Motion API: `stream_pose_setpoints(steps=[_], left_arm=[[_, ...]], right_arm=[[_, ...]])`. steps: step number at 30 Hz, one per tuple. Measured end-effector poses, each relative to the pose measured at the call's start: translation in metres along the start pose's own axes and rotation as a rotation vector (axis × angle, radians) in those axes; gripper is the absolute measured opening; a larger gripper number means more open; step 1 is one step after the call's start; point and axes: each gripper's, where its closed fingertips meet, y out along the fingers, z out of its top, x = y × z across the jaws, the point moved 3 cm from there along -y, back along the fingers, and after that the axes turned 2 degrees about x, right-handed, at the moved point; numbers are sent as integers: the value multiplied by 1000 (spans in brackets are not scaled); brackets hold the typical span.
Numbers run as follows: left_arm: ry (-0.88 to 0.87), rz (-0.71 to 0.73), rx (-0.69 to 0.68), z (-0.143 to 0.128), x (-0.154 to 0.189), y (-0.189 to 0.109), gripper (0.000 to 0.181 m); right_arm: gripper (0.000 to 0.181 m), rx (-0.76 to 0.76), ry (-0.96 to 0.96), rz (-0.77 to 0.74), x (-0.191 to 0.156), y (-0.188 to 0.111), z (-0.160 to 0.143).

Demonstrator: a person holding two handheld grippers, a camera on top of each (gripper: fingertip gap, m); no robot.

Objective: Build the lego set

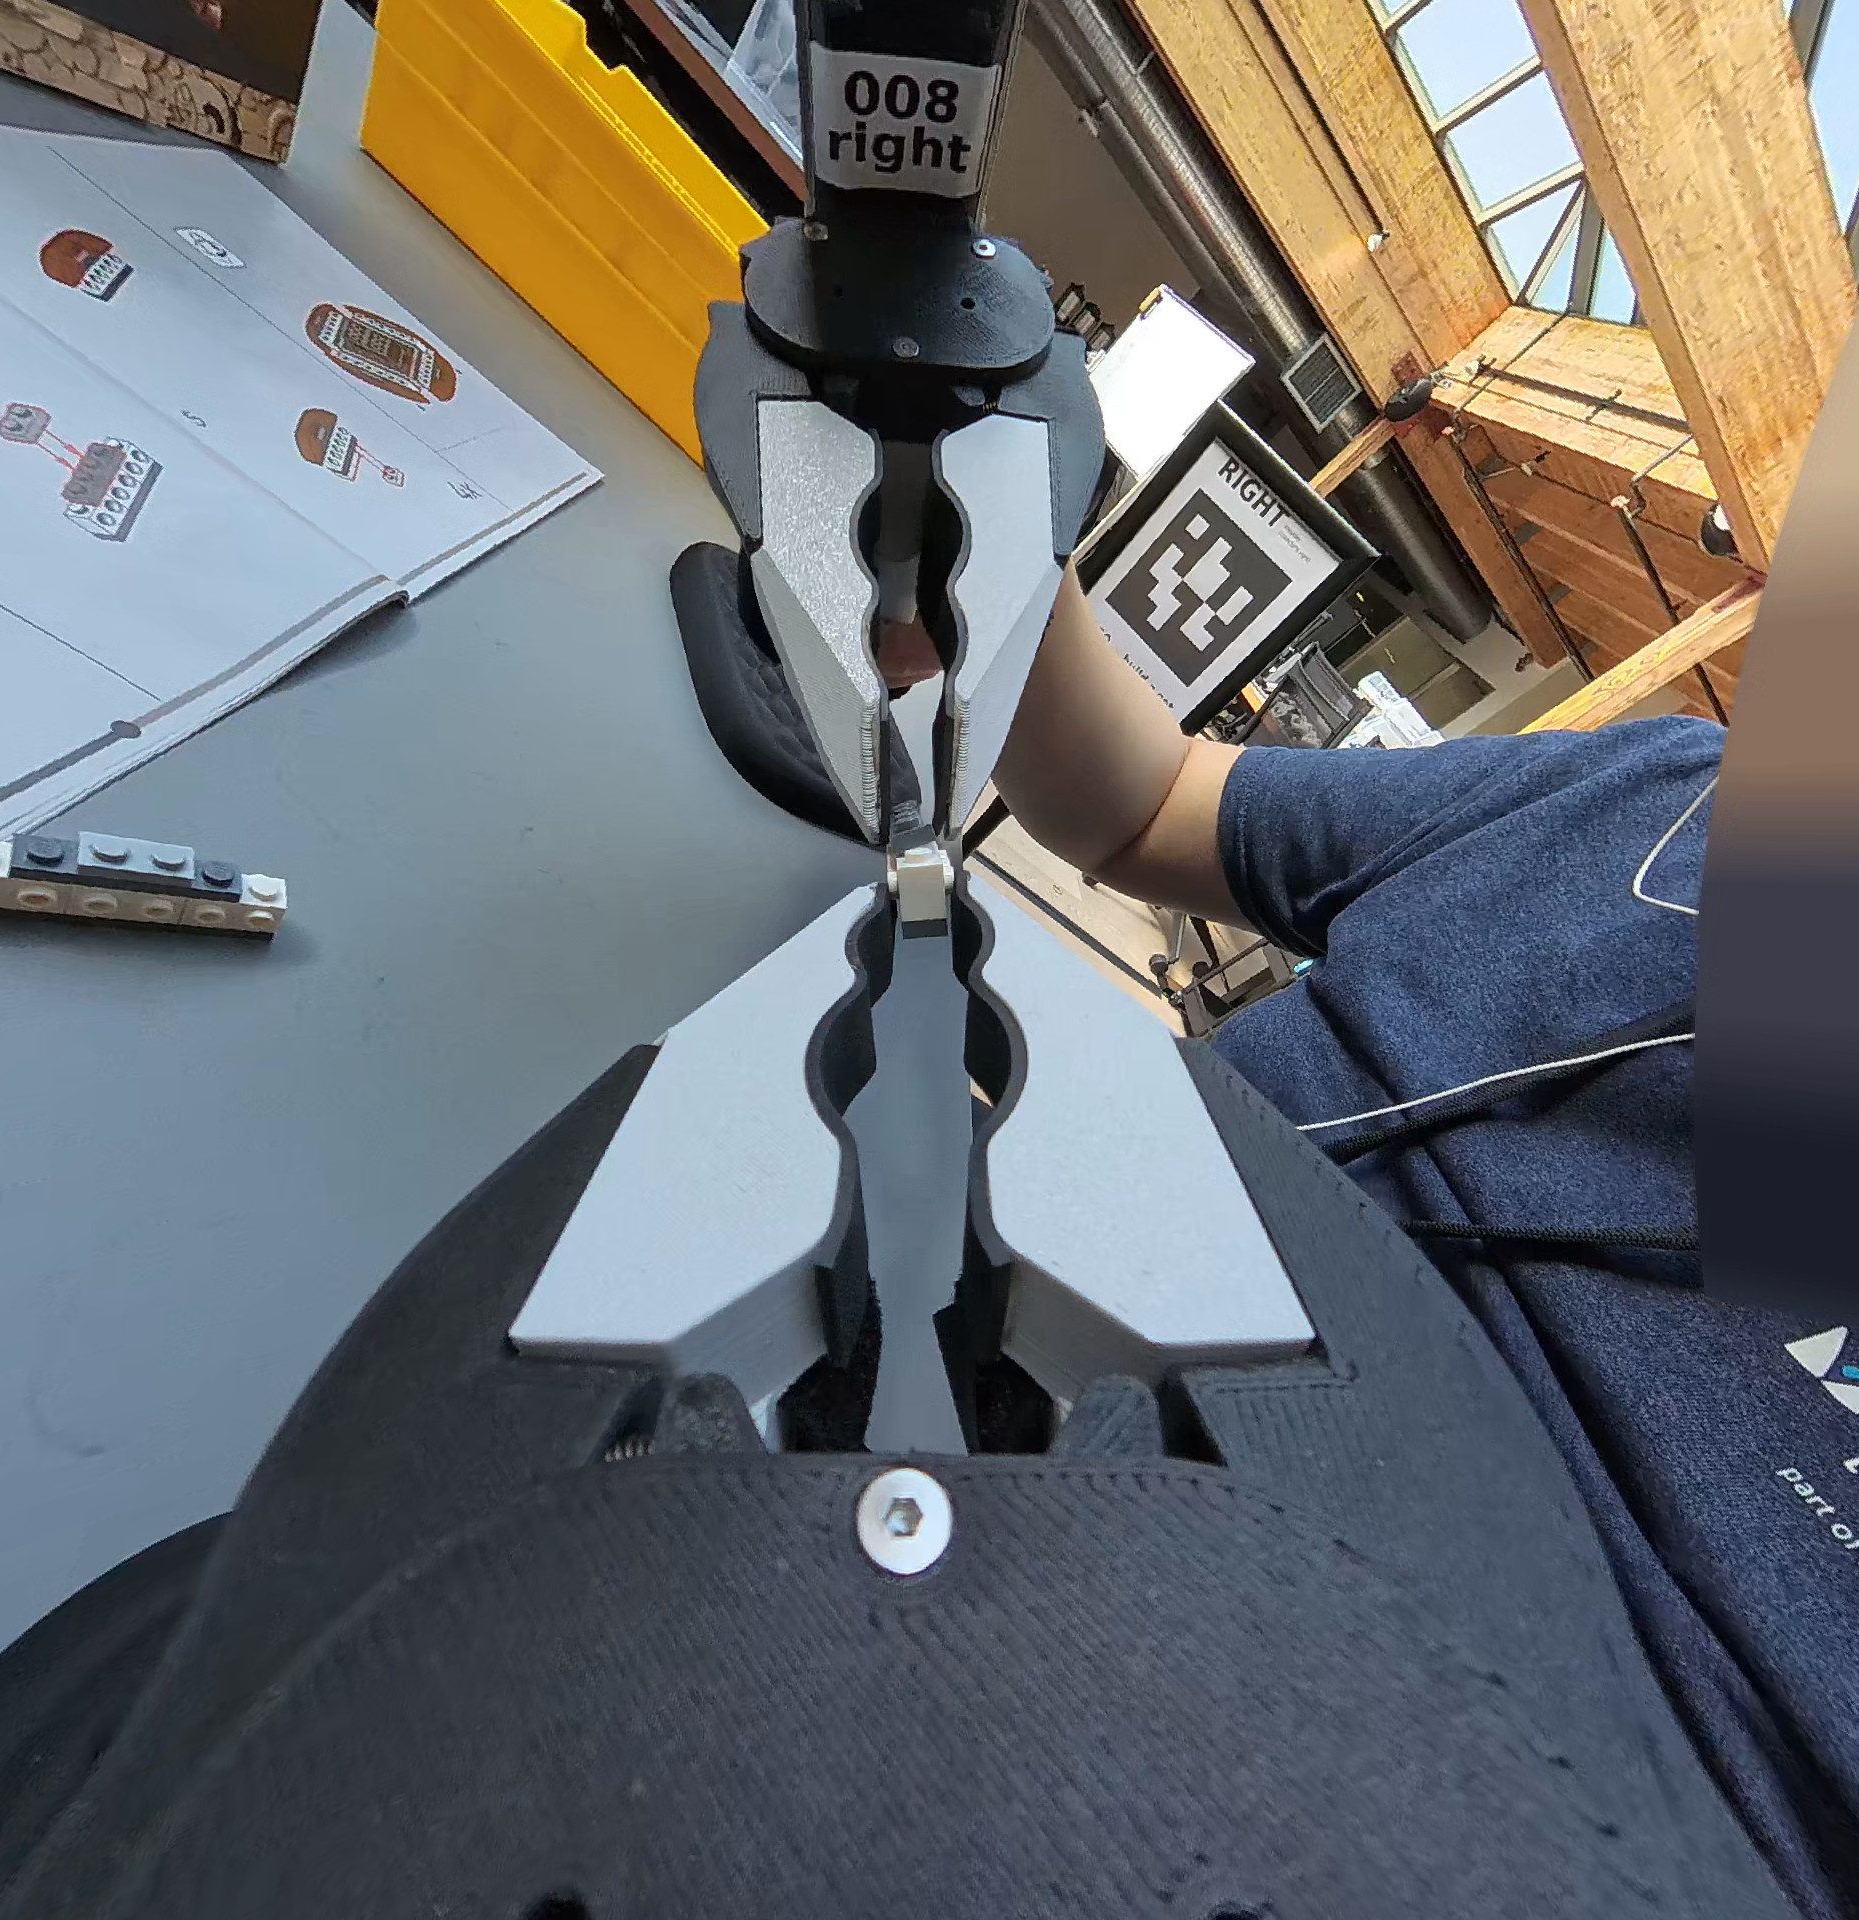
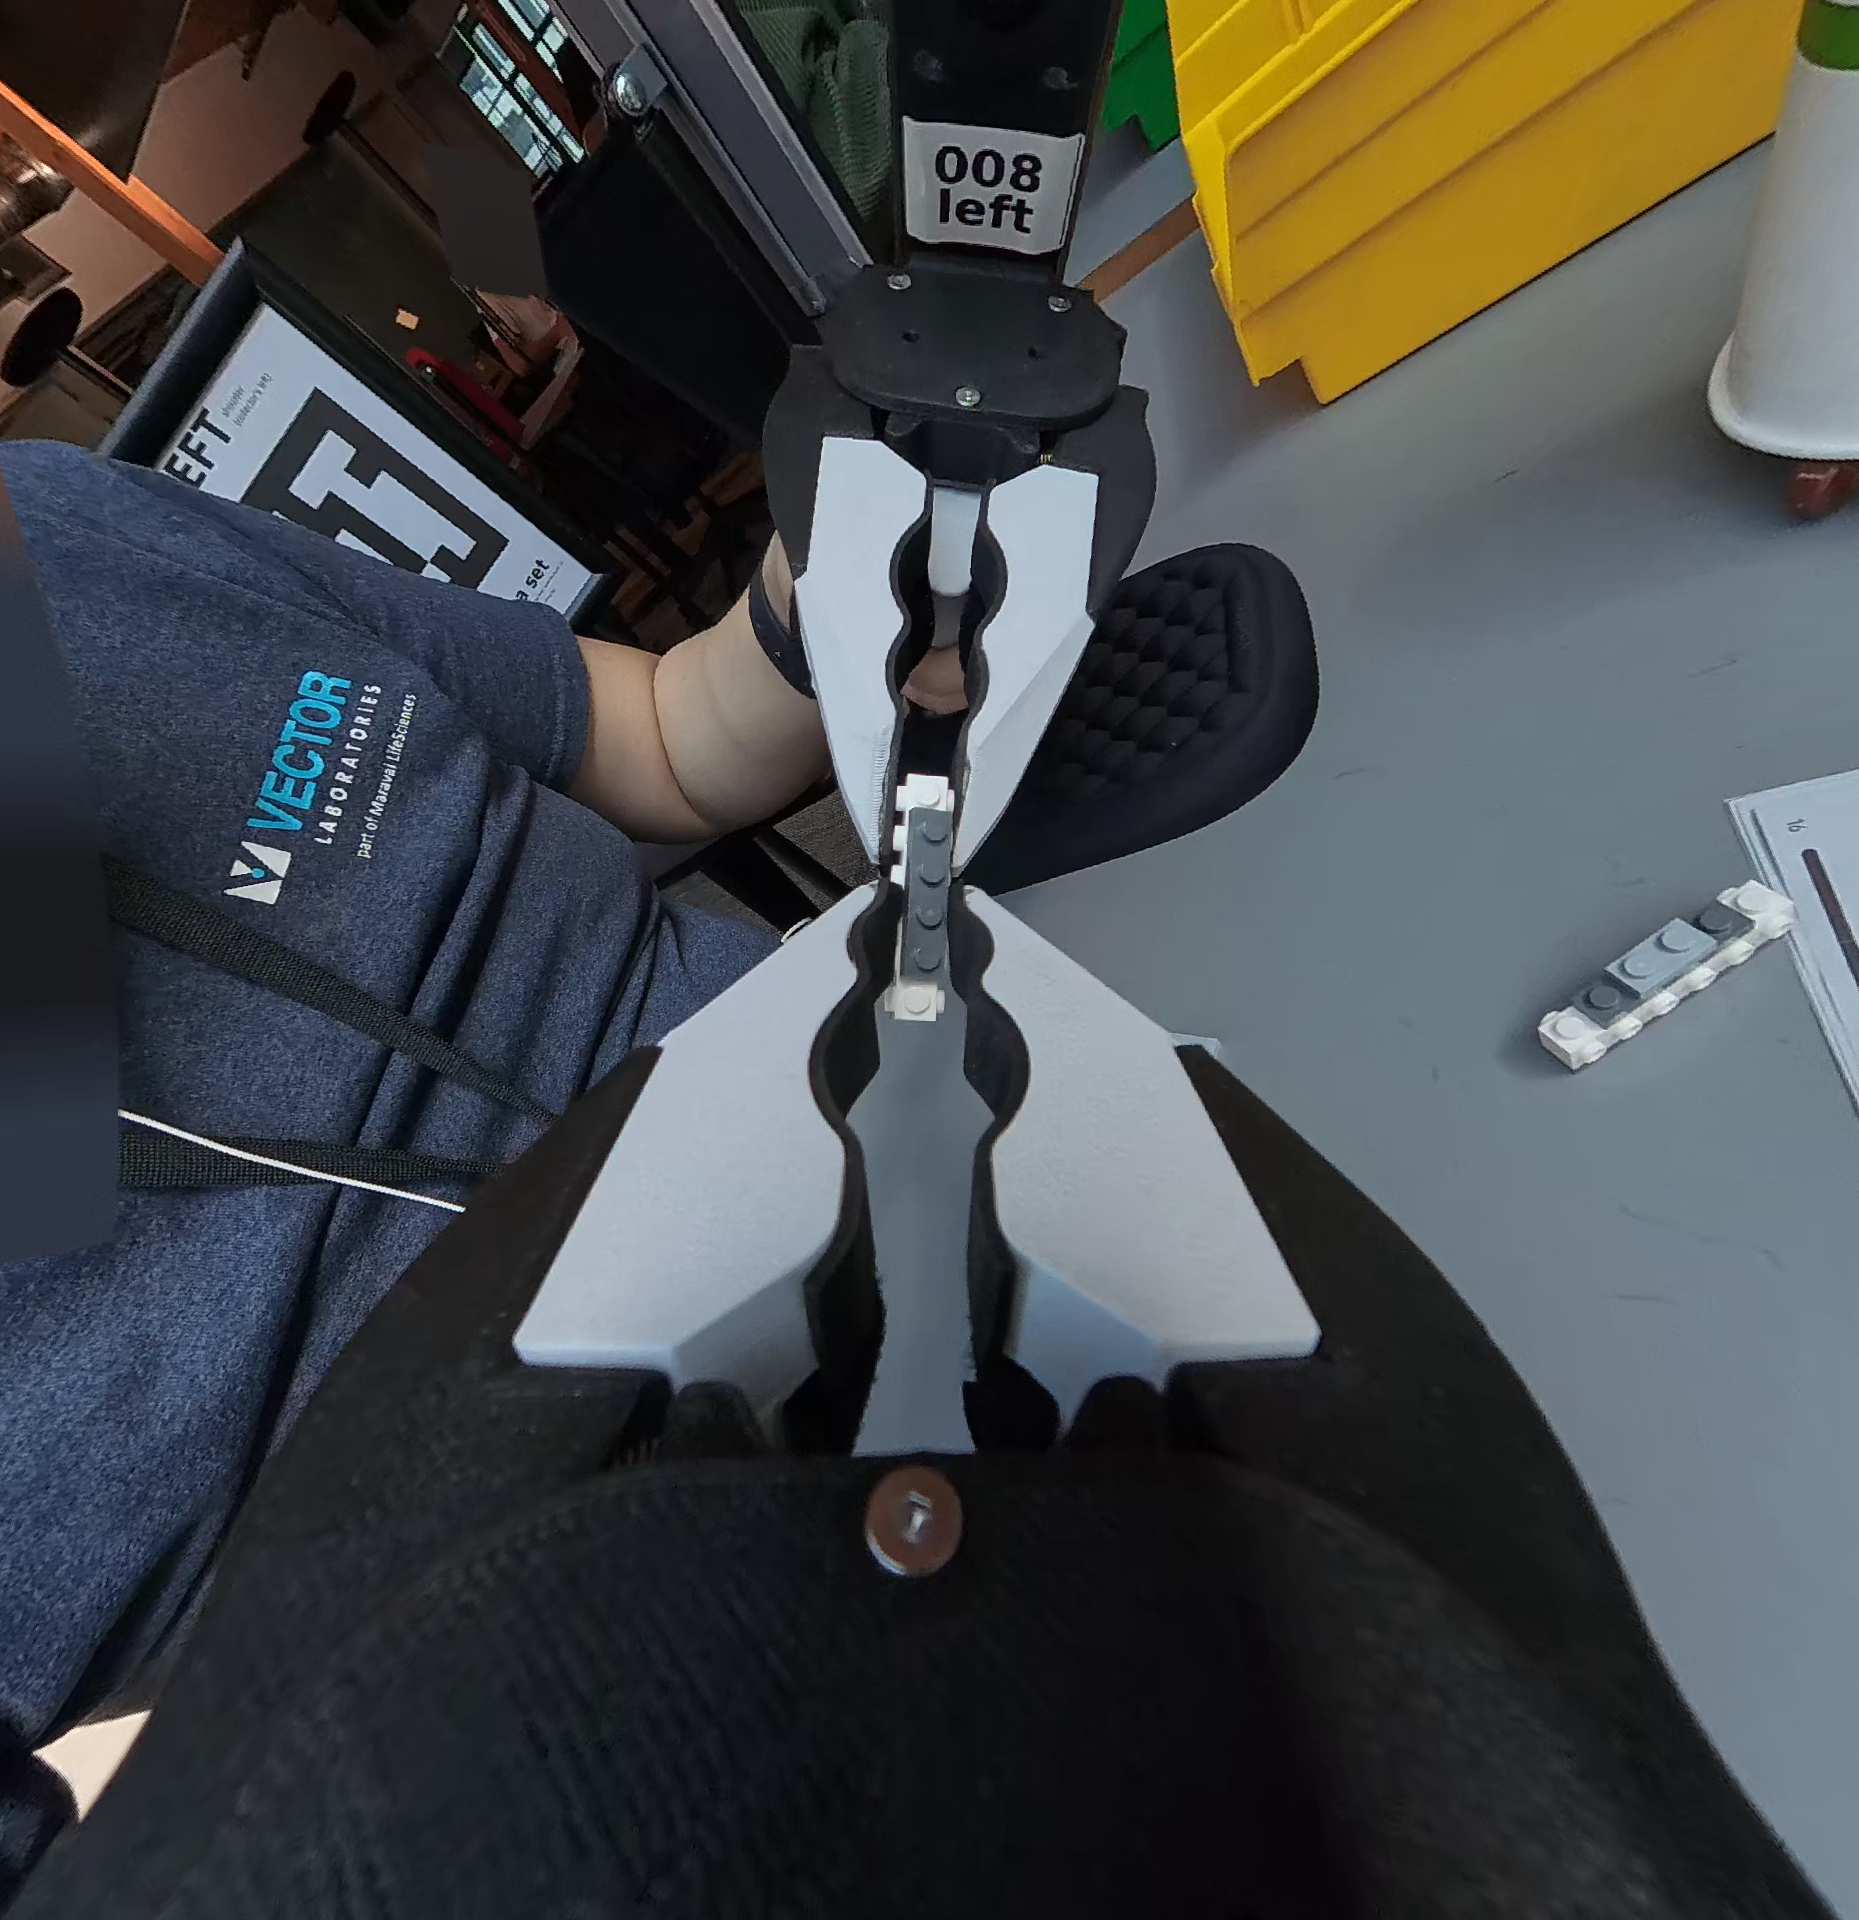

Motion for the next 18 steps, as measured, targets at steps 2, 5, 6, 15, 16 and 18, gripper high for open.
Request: stream_pose_setpoints(steps=[2,5,6,15,16,18], left_arm=[[-15,-4,12,1,0,0,8],[-37,1,33,3,-2,0,8],[-43,3,38,4,-2,0,8],[-75,17,69,6,-7,-2,8],[-80,19,75,6,-8,-2,8],[-85,15,75,6,-8,-2,8]], right_arm=[[10,1,-26,-13,-2,-1,1],[12,-8,-85,-79,-2,-1,3],[13,-14,-105,-102,-2,-1,3],[24,-54,-261,-251,-4,1,3],[28,-59,-271,-256,-5,2,2],[25,-64,-303,-293,-5,3,2]])
